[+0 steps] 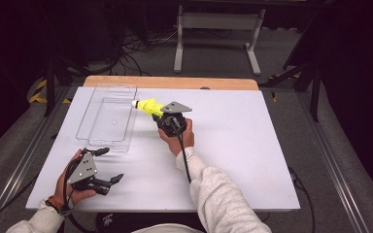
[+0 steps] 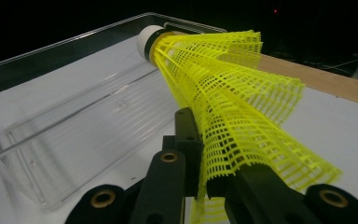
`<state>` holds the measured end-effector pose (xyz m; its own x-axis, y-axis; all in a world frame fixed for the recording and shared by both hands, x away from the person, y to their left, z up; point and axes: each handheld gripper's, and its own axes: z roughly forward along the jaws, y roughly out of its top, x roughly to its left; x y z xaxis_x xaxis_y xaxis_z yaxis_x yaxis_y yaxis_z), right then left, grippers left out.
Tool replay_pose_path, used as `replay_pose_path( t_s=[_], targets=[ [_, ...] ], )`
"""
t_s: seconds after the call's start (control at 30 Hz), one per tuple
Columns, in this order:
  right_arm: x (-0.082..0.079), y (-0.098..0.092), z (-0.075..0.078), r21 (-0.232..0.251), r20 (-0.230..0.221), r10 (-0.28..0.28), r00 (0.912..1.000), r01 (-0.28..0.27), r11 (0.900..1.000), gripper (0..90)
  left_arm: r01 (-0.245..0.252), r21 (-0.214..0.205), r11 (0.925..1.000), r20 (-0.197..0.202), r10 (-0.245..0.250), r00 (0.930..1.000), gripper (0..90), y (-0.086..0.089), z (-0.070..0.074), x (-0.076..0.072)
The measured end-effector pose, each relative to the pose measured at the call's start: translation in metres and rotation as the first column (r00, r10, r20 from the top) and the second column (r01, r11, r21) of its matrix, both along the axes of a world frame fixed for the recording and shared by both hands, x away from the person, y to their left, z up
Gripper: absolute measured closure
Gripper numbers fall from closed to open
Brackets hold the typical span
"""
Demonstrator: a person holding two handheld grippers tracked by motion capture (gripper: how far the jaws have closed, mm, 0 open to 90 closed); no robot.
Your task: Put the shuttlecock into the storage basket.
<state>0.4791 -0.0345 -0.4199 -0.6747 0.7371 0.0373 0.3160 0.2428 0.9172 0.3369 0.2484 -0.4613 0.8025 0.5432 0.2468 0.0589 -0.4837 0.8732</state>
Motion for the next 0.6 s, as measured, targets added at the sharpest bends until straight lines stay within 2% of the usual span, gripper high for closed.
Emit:
replay_pose_path(
  t_s=[0.17,0.6],
  targets=[
    [-0.004,0.006,0.005,0.002,0.009,0.027,0.9996,-0.027,0.9996,87.8,-0.007,-0.016,0.9998,-0.001,0.007,1.0,5.1,0.003,0.001,-0.001],
    [-0.01,0.023,0.016,-0.016,0.023,0.076,0.9968,-0.076,0.997,87.8,-0.012,-0.017,0.9998,0.006,0.012,0.9999,5.1,0.004,0.002,-0.001]
  ],
)
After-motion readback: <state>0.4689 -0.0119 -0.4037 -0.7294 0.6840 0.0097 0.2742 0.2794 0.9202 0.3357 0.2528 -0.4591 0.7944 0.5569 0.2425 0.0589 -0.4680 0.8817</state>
